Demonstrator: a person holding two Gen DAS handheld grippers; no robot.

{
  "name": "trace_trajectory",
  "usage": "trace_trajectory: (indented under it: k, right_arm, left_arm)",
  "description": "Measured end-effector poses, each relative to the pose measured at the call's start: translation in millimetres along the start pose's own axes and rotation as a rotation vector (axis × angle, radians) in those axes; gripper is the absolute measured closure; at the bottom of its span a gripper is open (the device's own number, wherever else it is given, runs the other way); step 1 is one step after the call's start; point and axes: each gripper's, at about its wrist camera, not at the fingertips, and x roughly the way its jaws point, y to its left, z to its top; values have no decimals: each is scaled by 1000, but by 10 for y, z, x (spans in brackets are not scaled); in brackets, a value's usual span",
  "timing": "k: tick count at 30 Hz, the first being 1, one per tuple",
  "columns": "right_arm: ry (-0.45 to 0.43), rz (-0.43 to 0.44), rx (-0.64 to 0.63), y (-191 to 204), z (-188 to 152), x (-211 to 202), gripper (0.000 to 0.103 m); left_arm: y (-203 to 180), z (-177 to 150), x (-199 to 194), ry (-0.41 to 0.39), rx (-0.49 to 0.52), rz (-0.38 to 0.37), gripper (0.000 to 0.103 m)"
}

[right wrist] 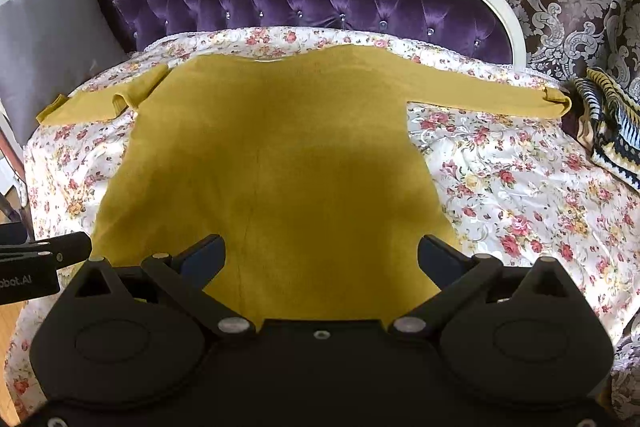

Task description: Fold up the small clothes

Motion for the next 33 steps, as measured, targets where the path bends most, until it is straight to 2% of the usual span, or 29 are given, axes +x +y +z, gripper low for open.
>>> trace_trajectory:
  k: [33]
  right_arm:
    - [36, -4, -20, 64, 52, 130, 1]
  left_arm:
    - [-23, -4, 128, 41, 14, -8, 15]
